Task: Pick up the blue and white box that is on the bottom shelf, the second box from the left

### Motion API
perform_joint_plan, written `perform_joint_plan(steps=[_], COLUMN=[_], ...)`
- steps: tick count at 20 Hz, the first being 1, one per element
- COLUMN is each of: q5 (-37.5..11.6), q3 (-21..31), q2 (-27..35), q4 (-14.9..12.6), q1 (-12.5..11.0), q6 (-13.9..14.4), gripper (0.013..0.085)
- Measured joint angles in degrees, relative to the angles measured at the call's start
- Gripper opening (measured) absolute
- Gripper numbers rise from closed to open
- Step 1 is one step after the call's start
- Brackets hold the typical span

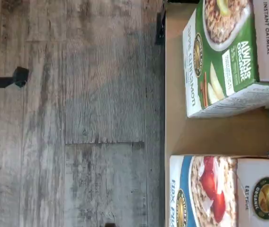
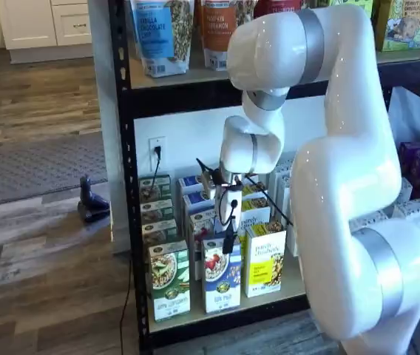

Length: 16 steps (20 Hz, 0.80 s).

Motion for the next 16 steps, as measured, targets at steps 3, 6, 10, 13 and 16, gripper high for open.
perform_joint_plan(steps=[3,6,10,13,16], q5=[-0.7,-1.4,-1.3,-0.9,-0.4], q3=[-0.4,-1.2,-3.5,-5.8,-8.0], q2=[0.9,2.0,4.1,5.9,7.5], q4=[-0.2,0.5,1.7,2.7,3.0], q1=[0.0,0.0,-0.2,-0.4,-0.7], q6=[0.1,-0.6,-1.8,-2.8,-3.2], gripper=[0.085,0.085,0.085,0.085,0.085])
